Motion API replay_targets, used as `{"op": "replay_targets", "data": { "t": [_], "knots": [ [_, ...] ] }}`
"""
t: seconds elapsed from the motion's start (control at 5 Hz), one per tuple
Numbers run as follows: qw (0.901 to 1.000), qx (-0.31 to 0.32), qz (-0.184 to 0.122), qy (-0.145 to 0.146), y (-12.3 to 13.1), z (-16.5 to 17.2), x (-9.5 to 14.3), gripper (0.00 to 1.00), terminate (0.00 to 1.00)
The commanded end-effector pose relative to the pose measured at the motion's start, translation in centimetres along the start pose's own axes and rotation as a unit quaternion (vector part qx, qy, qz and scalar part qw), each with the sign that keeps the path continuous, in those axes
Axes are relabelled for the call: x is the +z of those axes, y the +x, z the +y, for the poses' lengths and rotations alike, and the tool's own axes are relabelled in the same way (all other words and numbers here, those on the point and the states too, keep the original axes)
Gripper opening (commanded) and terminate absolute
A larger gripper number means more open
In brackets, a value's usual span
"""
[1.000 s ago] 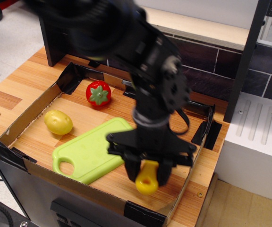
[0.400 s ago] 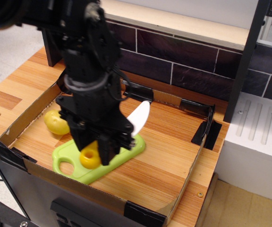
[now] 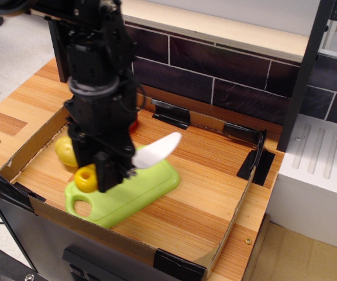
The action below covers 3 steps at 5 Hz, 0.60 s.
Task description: Put knife on cutting board
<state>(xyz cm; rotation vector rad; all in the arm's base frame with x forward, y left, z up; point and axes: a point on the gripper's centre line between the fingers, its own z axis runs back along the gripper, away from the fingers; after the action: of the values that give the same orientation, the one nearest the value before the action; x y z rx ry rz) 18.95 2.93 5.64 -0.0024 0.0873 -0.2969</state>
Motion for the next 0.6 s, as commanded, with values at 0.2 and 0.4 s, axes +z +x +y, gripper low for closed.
{"op": "replay_targets", "data": {
  "t": [0.2,0.4],
  "knots": [
    [0.9976,-0.035,-0.032,0.05,1.1,3.3,-1.9,0.0,0.0],
    [0.9976,-0.037,-0.03,0.051,1.0,3.1,-2.3,0.0,0.0]
  ]
}}
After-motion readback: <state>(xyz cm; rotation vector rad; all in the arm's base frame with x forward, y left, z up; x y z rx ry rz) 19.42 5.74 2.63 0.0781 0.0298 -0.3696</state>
